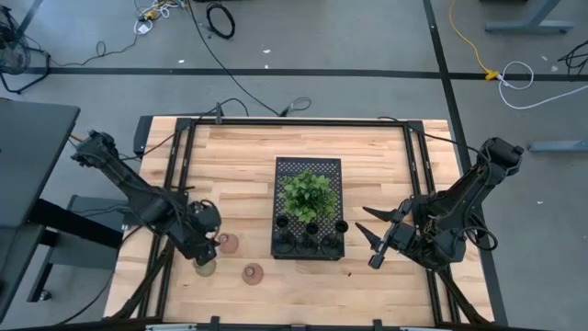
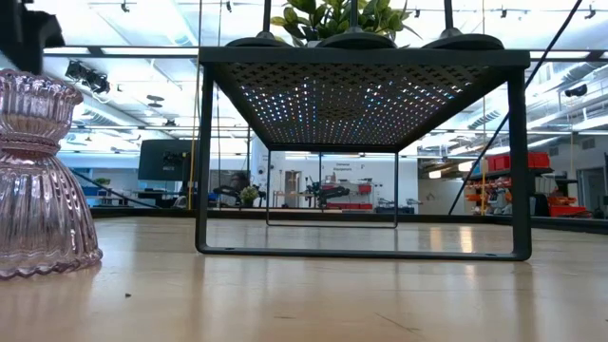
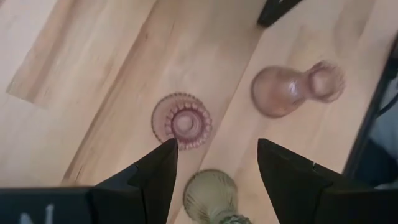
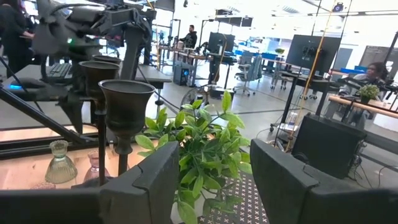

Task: Pick & Place candle stick holders
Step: Put the left pink glass candle holder on the shelf

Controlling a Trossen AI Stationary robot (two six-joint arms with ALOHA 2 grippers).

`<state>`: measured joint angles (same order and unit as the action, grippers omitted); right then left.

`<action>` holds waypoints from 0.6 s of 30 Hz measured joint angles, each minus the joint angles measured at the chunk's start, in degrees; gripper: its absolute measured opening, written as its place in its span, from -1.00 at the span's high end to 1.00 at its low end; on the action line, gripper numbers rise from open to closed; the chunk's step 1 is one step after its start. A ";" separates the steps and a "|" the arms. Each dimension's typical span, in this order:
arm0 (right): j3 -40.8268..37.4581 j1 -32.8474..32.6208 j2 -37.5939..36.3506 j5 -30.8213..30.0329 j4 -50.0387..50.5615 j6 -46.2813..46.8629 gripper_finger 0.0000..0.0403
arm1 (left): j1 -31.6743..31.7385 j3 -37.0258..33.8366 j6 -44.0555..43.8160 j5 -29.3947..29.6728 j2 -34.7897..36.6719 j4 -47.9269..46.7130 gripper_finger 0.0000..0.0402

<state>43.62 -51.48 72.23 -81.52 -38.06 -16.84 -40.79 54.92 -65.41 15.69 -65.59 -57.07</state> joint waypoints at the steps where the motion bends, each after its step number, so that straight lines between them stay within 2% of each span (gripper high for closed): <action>1: 0.00 -0.01 0.00 -0.01 -0.01 0.00 0.00 | -0.20 0.00 -0.02 -0.31 -0.91 -0.01 -0.11; 11: -0.01 -0.01 0.00 -0.01 -0.01 0.00 0.00 | -0.31 0.00 1.16 -0.62 -10.00 0.41 -0.11; 18: -0.02 -0.01 0.00 -0.02 0.00 0.00 0.00 | -0.31 0.00 -1.33 0.87 -12.77 1.01 -0.11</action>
<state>43.60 -51.48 72.23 -81.53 -38.07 -16.84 -41.10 54.92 -66.74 16.57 -78.36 -56.05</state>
